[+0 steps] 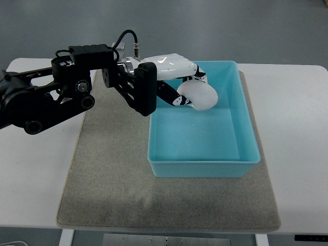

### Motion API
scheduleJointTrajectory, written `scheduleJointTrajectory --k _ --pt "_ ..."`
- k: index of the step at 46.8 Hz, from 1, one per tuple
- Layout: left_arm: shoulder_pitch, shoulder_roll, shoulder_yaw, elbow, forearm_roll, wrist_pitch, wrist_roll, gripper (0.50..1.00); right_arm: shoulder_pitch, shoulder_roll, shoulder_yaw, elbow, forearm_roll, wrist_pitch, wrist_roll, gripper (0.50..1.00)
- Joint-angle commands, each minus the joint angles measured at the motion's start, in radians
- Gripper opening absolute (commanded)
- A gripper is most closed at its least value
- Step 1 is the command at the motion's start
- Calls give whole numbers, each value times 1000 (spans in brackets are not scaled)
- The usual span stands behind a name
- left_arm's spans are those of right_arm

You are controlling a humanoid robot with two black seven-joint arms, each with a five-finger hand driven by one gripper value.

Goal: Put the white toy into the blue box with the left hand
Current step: 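Lift the toy with the left hand and carry it over the blue box, then lower the toy into the blue box and open the left hand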

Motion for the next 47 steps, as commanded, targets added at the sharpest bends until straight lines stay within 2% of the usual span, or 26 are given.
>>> scheduleJointTrajectory --k 1,26,30,33,34,36,39,41,47 --pt "3 -28 15 1 5 -23 0 500 0 0 0 0 0 0 0 936" --pt "3 -38 108 25 11 -80 14 500 0 0 0 0 0 0 0 936" --pt "6 -38 108 25 11 -80 20 617 0 0 0 0 0 0 0 936" --pt "7 -38 108 24 11 -82 34 758 0 0 0 0 0 0 0 936" --pt "9 -38 108 24 11 -82 35 780 0 0 0 0 0 0 0 936" --pt "10 -37 107 24 11 -82 38 791 0 0 0 0 0 0 0 936" --pt "12 -35 107 24 10 -82 38 857 0 0 0 0 0 0 0 936" --pt "12 -31 107 22 10 -80 38 878 0 0 0 0 0 0 0 936" --pt "13 -25 105 17 6 -80 40 902 0 0 0 0 0 0 0 936"
